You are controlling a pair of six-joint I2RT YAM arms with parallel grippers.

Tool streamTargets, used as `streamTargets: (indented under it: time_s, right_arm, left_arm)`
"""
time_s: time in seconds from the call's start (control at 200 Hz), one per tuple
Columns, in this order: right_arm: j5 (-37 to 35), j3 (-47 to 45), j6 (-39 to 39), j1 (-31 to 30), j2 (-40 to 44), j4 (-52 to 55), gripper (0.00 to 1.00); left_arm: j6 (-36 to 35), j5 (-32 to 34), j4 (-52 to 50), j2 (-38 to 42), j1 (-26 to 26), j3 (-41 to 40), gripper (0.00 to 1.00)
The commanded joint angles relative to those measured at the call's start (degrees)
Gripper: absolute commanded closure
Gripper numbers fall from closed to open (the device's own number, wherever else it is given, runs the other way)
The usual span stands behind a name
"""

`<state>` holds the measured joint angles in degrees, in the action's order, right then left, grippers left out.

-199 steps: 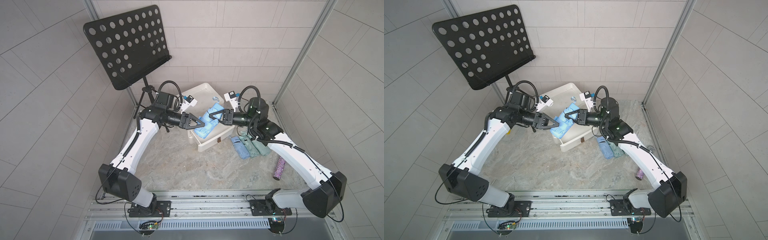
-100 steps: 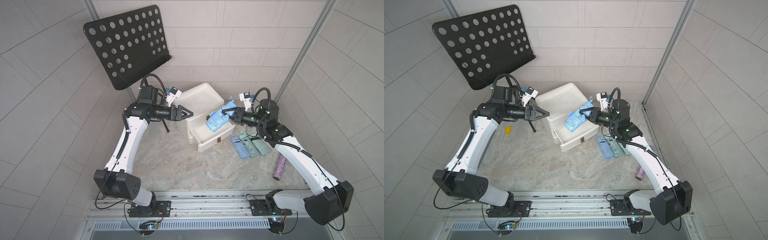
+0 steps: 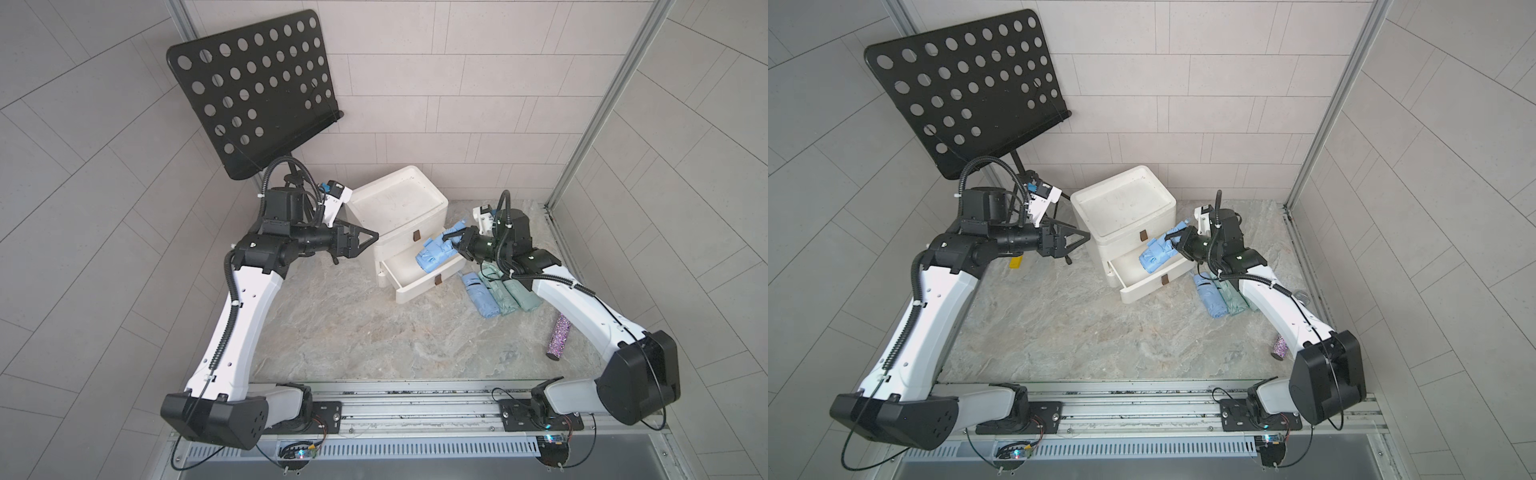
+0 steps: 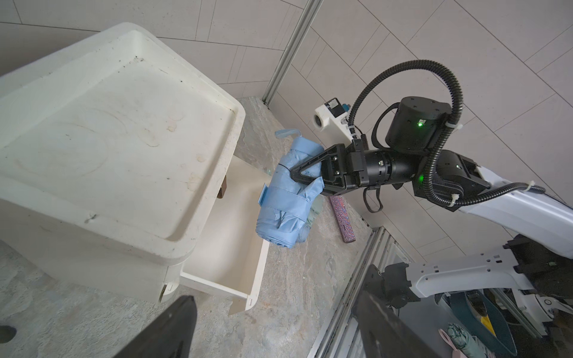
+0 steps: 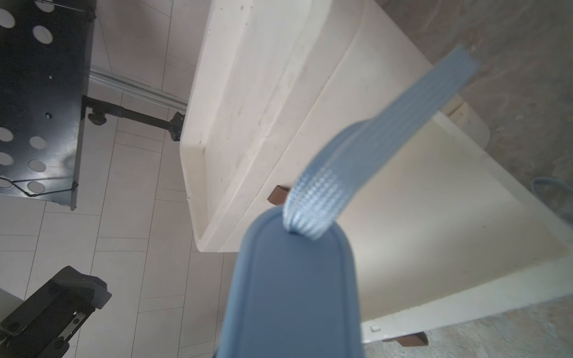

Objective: Place the umbrella in the drawer by color
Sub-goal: Place the umbrella in the drawer.

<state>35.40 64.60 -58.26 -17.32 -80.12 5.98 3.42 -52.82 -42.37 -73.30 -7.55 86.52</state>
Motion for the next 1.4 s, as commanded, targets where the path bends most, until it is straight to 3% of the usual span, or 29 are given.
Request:
streamTargets:
  time_s: [0.0,0.675,0.981,1.051,1.236,1.396]
  right_arm:
    - [-0.5,-0.11,-4.11,-0.06,-1.74,-7.16,0.75]
    - [-1.42,2.97,-13.29,-4.83,-16.85,-19.18,0.72]
    - [-2.6,4.22,-14.25,-5.83,-19.35,-18.63,0.68]
    - [-2.78,4.41,-13.95,-5.9,-19.29,-18.02,0.63]
    - [-5.6,5.08,-10.11,-6.04,-16.65,-12.32,0.35]
    - [-9.27,7.03,-4.35,-5.98,-13.98,-4.86,0.26]
  left_arm:
    - [0.14,-0.07,2.67,0.25,-0.48,-1.78,0.12]
    - [0.62,0.47,5.5,0.87,-0.77,-4.78,0.11]
    - [0.5,0.65,5.82,0.88,-0.77,-5.04,0.11]
    - [0.53,0.68,5.83,0.81,-0.81,-5.05,0.11]
    - [0.71,0.45,5.95,1.0,-0.7,-5.13,0.11]
    - [1.04,-0.46,6.19,1.07,-0.8,-5.22,0.11]
